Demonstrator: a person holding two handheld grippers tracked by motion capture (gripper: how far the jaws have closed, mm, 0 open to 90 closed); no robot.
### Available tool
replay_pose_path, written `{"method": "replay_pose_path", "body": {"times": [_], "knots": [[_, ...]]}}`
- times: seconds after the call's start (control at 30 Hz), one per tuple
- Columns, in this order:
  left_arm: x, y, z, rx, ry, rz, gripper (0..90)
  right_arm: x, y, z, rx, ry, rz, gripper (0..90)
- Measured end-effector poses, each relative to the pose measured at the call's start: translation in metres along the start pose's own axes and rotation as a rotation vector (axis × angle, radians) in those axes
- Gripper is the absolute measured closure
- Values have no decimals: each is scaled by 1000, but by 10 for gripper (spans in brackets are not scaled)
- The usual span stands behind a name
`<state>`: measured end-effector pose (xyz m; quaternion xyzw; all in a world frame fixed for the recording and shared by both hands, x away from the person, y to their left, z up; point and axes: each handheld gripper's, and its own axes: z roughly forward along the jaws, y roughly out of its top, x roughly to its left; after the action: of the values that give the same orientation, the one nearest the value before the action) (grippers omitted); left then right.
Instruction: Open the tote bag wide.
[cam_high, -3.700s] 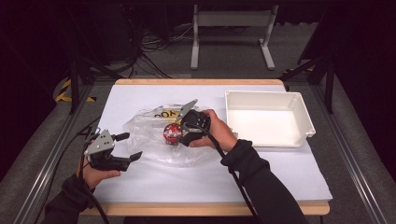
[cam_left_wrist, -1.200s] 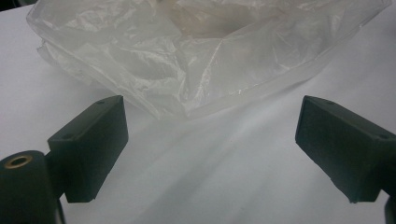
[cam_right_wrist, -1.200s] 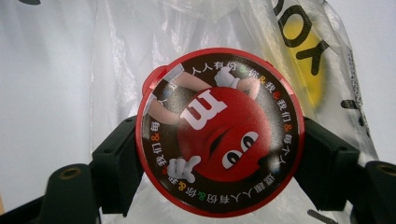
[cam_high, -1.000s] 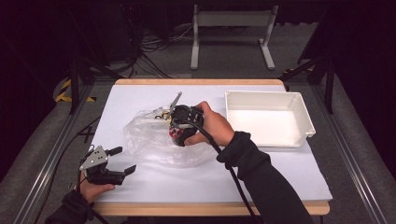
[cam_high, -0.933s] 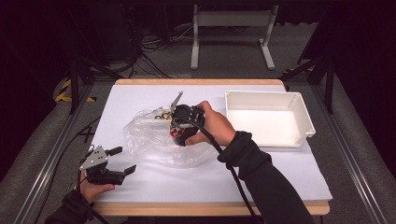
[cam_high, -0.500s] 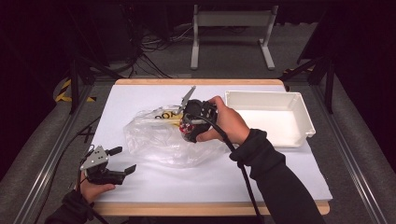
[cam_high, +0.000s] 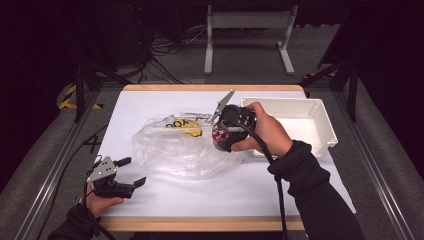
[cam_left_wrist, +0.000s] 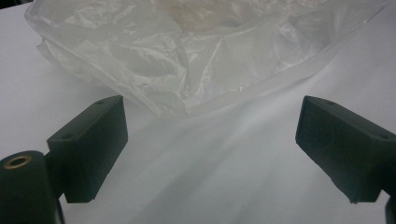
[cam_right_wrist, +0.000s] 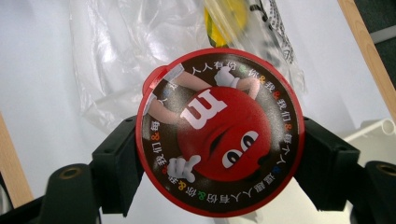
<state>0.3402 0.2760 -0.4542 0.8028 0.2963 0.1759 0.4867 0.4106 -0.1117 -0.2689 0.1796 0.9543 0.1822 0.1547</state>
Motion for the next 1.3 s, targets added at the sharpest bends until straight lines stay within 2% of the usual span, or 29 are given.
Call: {"method": "replay_pose_path", "body": {"times": [0.33, 0.43, 0.7, 0.97, 1.0, 1.3], "knots": [[1, 0, 0, 2, -5, -3, 102, -8, -26, -18, 43, -5, 3, 253], [1, 0, 0, 4, -6, -1, 102, -11, -35, -23, 65, -16, 12, 253], [0, 0, 0, 3, -3, 0, 101, -18, -57, -36, 78, -29, 47, 253], [0, 0, 1, 5, -2, -5, 100, -26, -71, -38, 98, -32, 77, 253], [0, 0, 1, 4, -2, -6, 100, -29, -75, -38, 108, -30, 95, 253], [0, 0, 1, 7, -3, -5, 100, -44, -92, -36, 143, -43, 139, 253]]}}
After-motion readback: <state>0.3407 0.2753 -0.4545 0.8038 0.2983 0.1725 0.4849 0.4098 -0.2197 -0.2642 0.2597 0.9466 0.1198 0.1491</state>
